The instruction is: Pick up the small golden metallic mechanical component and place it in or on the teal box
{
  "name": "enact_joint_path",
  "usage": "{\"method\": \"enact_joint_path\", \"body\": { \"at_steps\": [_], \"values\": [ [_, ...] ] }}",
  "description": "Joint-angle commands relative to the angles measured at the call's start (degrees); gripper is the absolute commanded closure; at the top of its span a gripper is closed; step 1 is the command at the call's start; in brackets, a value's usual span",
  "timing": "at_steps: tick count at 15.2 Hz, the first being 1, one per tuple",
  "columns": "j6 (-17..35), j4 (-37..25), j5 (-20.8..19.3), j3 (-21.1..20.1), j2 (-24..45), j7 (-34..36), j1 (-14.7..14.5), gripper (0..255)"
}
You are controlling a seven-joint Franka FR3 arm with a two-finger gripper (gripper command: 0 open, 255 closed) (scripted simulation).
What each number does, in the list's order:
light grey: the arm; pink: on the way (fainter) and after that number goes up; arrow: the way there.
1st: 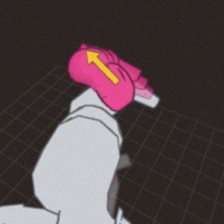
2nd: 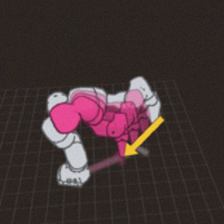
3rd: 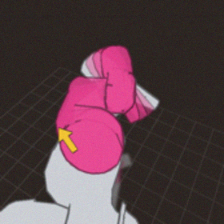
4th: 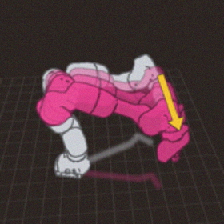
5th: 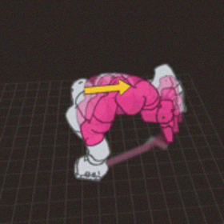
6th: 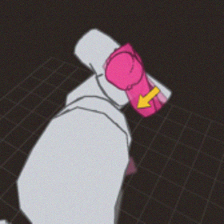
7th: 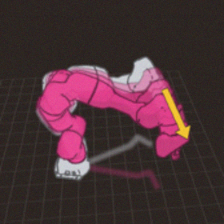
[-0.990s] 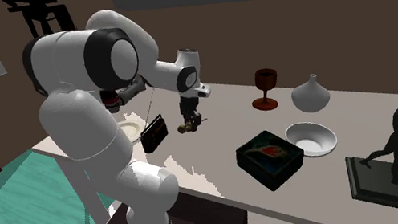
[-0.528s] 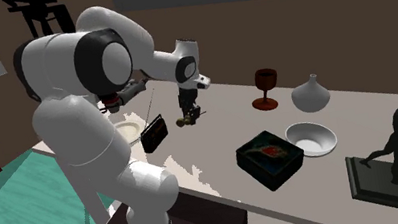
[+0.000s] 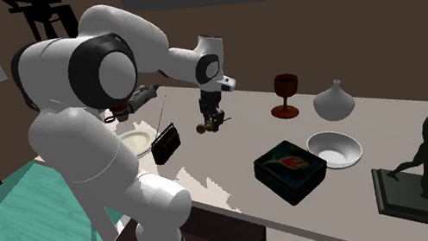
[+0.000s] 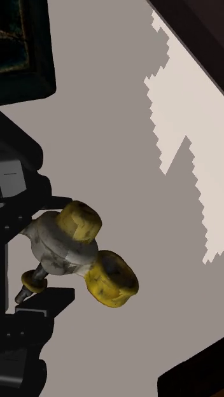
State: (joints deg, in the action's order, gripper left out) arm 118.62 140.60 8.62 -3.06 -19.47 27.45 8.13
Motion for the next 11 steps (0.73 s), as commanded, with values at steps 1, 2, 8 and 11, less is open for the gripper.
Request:
{"method": "enact_joint_path", "body": {
  "at_steps": [1, 2, 8, 11],
  "values": [
    [-0.4, 0.1, -0.9, 1.9, -0.2, -2.7, 1.3, 255],
    [-0.6, 0.1, -1.4, 2.9, -0.2, -4.1, 2.0, 255],
    [-1.4, -1.4, -4.2, 8.9, 1.3, -12.5, 6.2, 255],
    [-1.8, -3.0, -5.4, 11.9, 2.9, -16.7, 8.1, 255]
  ]
}}
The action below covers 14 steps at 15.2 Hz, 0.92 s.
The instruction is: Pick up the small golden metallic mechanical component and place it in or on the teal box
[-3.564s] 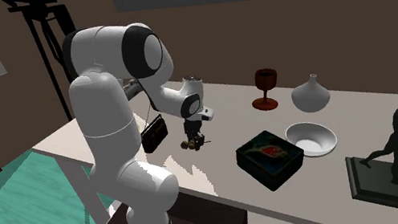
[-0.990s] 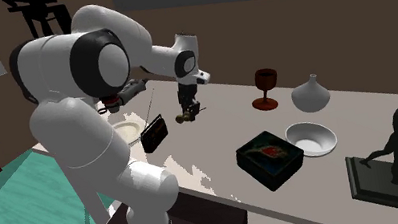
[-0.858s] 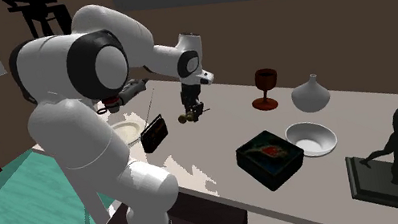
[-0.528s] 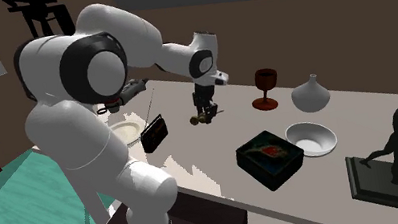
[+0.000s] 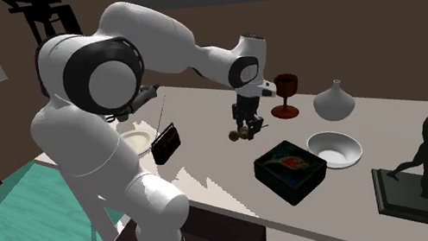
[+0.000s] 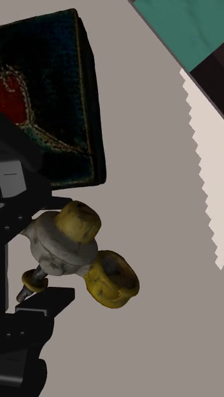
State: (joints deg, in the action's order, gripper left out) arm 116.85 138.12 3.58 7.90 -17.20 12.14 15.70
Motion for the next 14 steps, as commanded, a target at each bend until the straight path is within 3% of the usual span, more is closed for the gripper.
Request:
{"method": "enact_joint_path", "body": {
  "at_steps": [1, 10, 14],
  "values": [
    [-0.1, -1.2, -0.6, 1.9, 1.3, -2.8, 1.2, 255],
    [-1.7, -10.7, -1.5, 10.2, 10.2, -16.2, 6.5, 255],
    [1.4, -8.9, -1.0, 10.4, 11.6, -16.8, 6.5, 255]
  ]
}}
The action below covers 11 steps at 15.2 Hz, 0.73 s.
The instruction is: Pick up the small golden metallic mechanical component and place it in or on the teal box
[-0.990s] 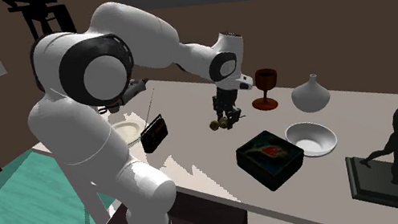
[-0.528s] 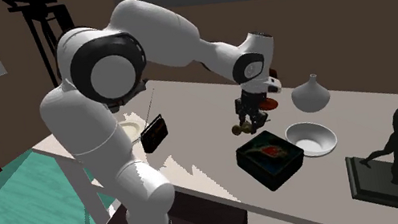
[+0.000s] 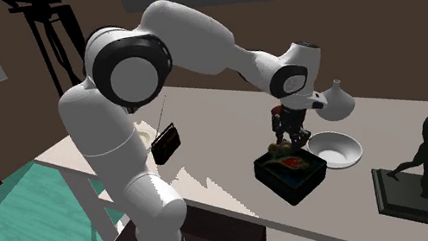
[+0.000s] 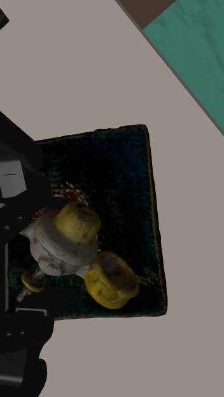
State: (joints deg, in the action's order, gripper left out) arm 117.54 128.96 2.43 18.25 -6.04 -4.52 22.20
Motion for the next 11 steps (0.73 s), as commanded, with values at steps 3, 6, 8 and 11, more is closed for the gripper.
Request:
{"method": "enact_joint_path", "body": {
  "at_steps": [3, 6, 8, 11],
  "values": [
    [3.0, 1.5, 0.6, 0.1, 1.6, -0.6, -0.1, 255],
    [5.4, 2.6, 1.2, 0.2, 2.9, -1.1, -0.1, 255],
    [7.1, 3.4, 1.6, 0.2, 3.9, -1.6, -0.1, 255],
    [7.1, 3.4, 1.6, 0.2, 3.9, -1.6, -0.1, 255]
  ]
}}
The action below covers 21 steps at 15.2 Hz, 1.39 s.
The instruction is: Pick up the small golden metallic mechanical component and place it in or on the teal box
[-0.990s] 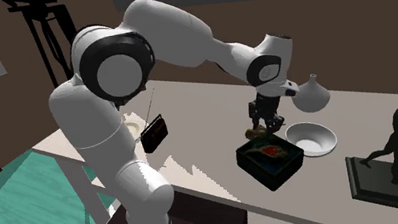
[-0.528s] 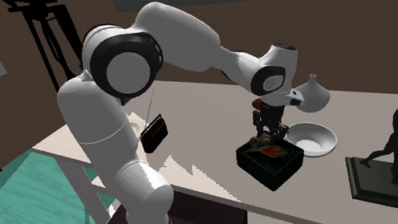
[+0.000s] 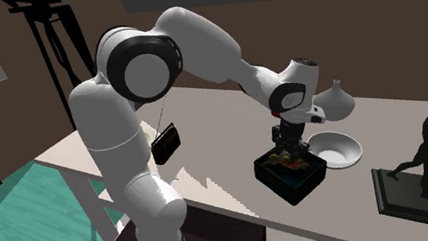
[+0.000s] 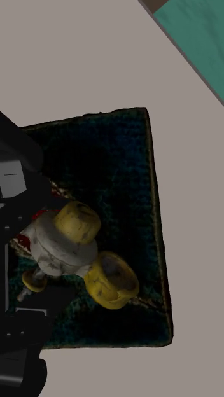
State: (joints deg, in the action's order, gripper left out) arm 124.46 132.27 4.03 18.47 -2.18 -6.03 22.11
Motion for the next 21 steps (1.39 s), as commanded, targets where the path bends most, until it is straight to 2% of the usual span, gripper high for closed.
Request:
{"method": "enact_joint_path", "body": {
  "at_steps": [1, 5, 6, 11, 15, 21],
  "values": [
    [0.1, 0.1, 0.0, 0.0, 0.1, 0.0, 0.0, 255],
    [0.1, 0.1, 0.0, 0.0, 0.1, 0.0, 0.0, 255],
    [0.1, 0.1, 0.0, 0.0, 0.1, 0.0, 0.0, 0],
    [0.1, 0.0, 0.0, 0.0, 0.1, 0.0, 0.0, 0],
    [-7.3, -4.5, -1.4, 0.0, -3.0, 1.0, 0.2, 0],
    [-7.3, -4.5, -1.4, 0.0, -3.0, 1.0, 0.2, 0]
  ]
}}
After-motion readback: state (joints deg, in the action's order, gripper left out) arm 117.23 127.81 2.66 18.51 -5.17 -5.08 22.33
